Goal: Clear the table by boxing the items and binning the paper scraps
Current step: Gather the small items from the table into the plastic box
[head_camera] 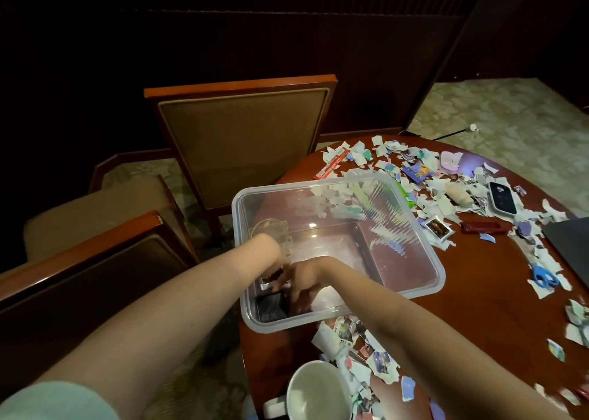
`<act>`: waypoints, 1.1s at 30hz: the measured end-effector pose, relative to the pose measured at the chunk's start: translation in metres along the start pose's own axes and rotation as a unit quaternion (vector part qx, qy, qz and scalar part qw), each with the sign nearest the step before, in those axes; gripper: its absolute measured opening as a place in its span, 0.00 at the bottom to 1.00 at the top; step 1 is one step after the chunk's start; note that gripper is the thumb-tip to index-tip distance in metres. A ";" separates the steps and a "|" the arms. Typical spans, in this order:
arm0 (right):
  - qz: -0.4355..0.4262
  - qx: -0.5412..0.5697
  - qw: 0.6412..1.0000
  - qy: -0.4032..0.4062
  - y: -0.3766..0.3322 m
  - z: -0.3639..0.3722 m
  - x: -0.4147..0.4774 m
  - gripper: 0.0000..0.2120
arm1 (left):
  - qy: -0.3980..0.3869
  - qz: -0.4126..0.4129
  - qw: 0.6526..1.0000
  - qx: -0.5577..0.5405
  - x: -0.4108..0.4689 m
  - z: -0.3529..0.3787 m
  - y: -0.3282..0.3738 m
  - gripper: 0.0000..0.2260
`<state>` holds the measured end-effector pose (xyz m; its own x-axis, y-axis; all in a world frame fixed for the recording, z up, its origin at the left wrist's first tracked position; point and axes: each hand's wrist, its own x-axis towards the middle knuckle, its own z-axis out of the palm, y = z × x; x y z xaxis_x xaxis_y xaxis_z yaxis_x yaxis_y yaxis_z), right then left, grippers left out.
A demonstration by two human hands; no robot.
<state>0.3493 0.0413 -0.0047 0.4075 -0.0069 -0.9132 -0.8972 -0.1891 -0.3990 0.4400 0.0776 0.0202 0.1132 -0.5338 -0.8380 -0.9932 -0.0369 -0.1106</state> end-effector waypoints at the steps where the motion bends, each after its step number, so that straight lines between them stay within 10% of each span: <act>1: 0.002 -0.003 1.000 0.004 0.000 0.000 0.000 0.25 | 0.011 0.020 1.000 0.014 -0.001 0.000 0.002 0.25; 10: 0.058 -0.116 0.990 0.049 -0.001 0.000 -0.009 0.07 | -0.062 0.018 0.995 0.074 -0.018 -0.013 0.006 0.26; 21: 0.027 -0.206 0.975 -0.084 -0.008 0.009 -0.001 0.21 | -0.051 0.130 0.960 0.243 -0.019 -0.018 0.000 0.22; 33: -0.028 -0.189 0.982 -0.008 -0.002 -0.008 -0.034 0.20 | -0.077 0.039 0.992 0.094 -0.013 -0.024 0.003 0.21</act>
<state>0.3389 0.0339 0.0279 0.4490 0.0285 -0.8931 -0.7449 -0.5400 -0.3917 0.4347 0.0638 0.0436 0.0536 -0.3927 -0.9181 -0.9779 0.1653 -0.1277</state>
